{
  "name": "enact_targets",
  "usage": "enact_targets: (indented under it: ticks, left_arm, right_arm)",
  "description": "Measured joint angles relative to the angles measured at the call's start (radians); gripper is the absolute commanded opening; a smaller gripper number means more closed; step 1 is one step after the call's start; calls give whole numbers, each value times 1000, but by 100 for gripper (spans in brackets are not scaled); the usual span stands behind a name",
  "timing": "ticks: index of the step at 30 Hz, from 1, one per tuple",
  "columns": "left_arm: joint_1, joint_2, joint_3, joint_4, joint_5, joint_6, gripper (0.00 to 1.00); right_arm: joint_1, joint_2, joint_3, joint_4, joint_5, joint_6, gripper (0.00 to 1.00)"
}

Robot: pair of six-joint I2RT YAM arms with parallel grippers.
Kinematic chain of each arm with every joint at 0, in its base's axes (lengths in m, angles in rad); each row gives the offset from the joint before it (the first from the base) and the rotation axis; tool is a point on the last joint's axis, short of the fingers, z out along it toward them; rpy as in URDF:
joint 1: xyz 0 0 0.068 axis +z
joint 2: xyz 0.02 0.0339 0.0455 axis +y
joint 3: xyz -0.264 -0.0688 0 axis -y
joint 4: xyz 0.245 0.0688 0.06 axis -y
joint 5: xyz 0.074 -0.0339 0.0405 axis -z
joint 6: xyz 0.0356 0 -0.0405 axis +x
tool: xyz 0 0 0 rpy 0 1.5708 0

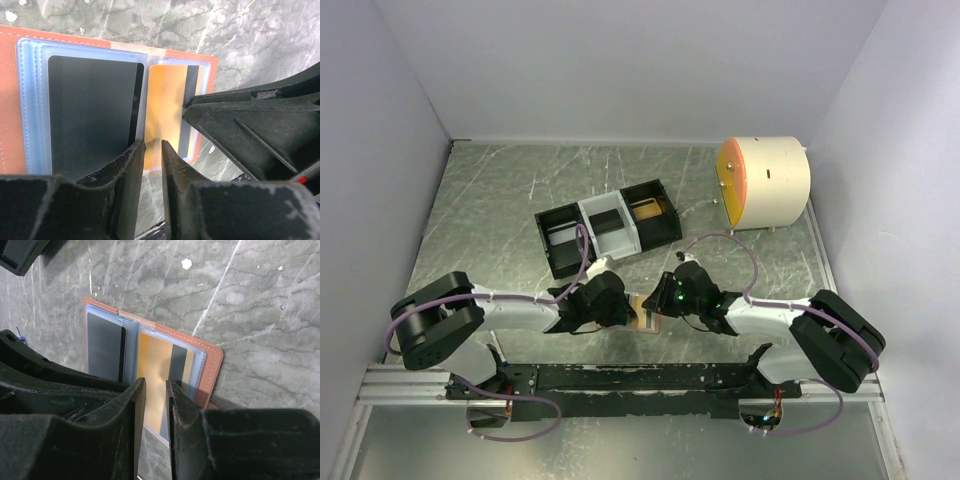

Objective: Take the credit cards out of the card holder

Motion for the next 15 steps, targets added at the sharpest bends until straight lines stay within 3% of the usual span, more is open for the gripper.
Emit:
enact_targets:
  ticks: [11,15]
  left_arm:
    - [-10,88,171,-217,-32,22,38]
    - [-16,103,198,-252,-40,23,43]
  right_arm:
    - [0,-8,3,-20,0,-1,25]
    - [0,-8,3,-21,0,-1,25]
